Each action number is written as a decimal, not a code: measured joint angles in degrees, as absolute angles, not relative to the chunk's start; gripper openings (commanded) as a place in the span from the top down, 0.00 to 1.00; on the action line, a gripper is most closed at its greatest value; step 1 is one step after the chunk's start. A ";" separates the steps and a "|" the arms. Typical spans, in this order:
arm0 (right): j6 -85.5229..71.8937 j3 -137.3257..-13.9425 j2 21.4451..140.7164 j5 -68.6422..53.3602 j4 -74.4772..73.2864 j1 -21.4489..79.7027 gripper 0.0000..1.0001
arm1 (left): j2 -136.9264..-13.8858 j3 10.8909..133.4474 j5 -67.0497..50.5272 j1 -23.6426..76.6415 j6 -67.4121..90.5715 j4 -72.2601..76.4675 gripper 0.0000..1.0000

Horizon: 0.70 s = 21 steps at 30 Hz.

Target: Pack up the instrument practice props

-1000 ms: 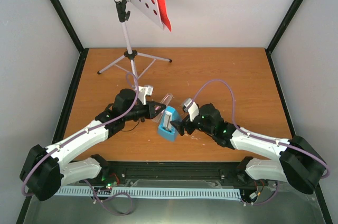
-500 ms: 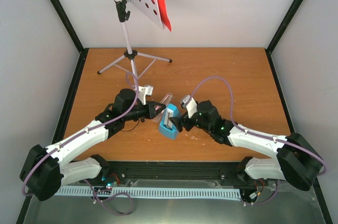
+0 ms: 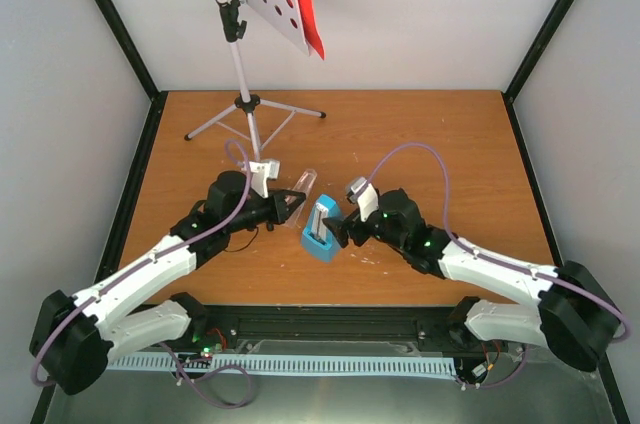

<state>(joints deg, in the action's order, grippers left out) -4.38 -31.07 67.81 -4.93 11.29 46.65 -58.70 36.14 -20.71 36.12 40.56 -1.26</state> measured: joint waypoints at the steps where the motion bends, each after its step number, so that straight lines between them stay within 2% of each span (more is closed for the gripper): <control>1: -4.43 -30.94 66.57 -4.91 10.94 46.65 0.00 | -57.78 36.14 -19.64 36.12 40.58 -1.65 1.00; 9: -9.98 -29.78 51.40 -3.20 4.97 46.09 0.00 | -47.46 36.14 -17.26 36.12 39.40 -2.28 1.00; 15: -23.05 -33.82 46.44 -8.34 4.75 42.54 0.00 | -44.93 36.23 -30.52 36.12 38.63 6.83 1.00; 21: -37.19 -34.85 45.56 -15.86 21.04 42.35 0.00 | -46.65 36.27 -40.51 36.12 41.74 15.75 1.00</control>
<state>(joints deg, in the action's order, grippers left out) -37.19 -34.85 45.56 -15.86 21.04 42.35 -46.65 36.27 -40.51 36.12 41.74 15.75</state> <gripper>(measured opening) 0.999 0.031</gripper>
